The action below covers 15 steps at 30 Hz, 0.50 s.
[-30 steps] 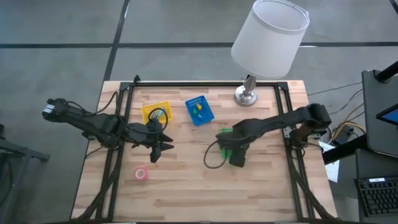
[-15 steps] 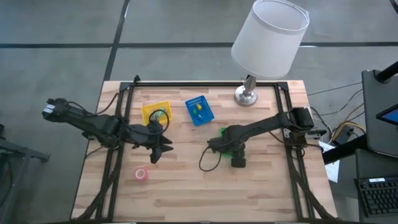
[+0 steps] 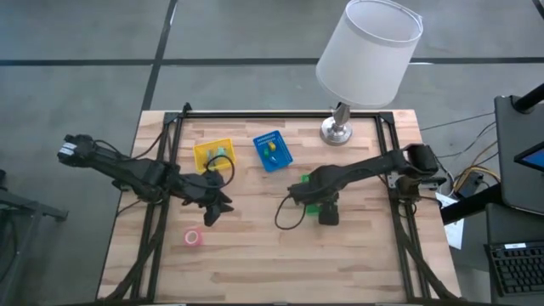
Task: Pick and place Stapler, Stapler remover, tape
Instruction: Put the pink tape into the green bin
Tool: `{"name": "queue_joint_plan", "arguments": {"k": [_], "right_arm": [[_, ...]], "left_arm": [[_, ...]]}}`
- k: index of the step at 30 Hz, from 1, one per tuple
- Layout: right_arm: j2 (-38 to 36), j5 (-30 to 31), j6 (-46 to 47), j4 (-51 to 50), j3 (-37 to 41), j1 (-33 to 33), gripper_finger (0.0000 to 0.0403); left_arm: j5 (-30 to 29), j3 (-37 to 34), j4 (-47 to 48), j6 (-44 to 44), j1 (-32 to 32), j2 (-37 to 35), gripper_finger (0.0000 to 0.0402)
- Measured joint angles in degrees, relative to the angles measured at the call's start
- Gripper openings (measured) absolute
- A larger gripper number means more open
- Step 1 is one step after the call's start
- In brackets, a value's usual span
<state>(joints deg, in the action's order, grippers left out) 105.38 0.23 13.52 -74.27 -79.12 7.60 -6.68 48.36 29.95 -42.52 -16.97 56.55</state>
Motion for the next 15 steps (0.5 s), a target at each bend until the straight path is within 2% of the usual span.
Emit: {"name": "queue_joint_plan", "arguments": {"k": [5, 8, 12, 15], "right_arm": [[-3.8, 0.0, 6.4, -2.5, -1.9, 0.0, 0.0229], [-6.8, -0.1, 11.2, -2.8, -3.8, 0.0, 0.0238], [-10.1, 0.0, 18.1, -0.5, -7.2, 0.0, 0.0245], [-12.1, 1.4, 22.6, 3.3, -9.0, 0.2, 0.0247]], "left_arm": [[7.0, 0.0, 5.0, 0.1, -0.1, 0.0, 0.0149], [11.0, 0.0, 11.5, 0.2, -0.3, 0.0, 0.0149], [12.1, -0.5, 23.6, -0.2, -0.9, 0.0, 0.0149], [12.9, -2.2, 30.3, -3.8, -1.5, 0.0, 0.0149]]}}
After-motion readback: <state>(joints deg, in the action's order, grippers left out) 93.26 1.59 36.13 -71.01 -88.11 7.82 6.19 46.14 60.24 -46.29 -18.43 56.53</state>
